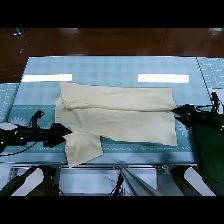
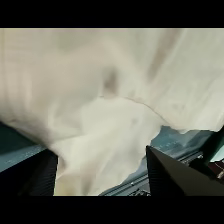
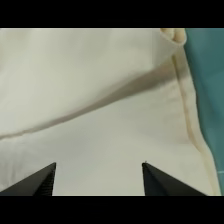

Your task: Fold the shirts.

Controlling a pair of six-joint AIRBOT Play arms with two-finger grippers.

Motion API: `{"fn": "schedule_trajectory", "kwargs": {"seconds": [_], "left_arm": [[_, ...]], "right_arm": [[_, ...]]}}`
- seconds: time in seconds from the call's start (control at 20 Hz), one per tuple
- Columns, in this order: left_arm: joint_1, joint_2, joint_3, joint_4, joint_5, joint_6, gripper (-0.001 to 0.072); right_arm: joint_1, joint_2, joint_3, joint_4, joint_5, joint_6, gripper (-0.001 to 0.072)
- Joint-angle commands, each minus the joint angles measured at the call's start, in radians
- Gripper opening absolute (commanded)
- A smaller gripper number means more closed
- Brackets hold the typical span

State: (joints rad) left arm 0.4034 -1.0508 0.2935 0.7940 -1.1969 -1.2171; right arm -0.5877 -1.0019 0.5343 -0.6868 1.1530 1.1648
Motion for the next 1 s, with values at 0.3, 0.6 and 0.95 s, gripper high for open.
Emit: {"fn": "schedule_trajectory", "kwargs": {"seconds": [0.3,0.6,0.95], "left_arm": [[-0.048,0.003,-0.038,-0.066,0.132,0.080,0.0026],[-0.048,0.003,-0.038,-0.066,0.134,0.080,0.0026],[-0.048,0.003,-0.038,-0.066,0.143,0.080,0.0026]], "right_arm": [[-0.084,0.004,-0.037,-0.530,0.277,0.307,0.0618],[-0.084,-0.003,-0.113,-0.481,0.222,0.248,0.0617],[-0.082,-0.112,-0.113,-0.323,0.121,0.175,0.0617]]}}
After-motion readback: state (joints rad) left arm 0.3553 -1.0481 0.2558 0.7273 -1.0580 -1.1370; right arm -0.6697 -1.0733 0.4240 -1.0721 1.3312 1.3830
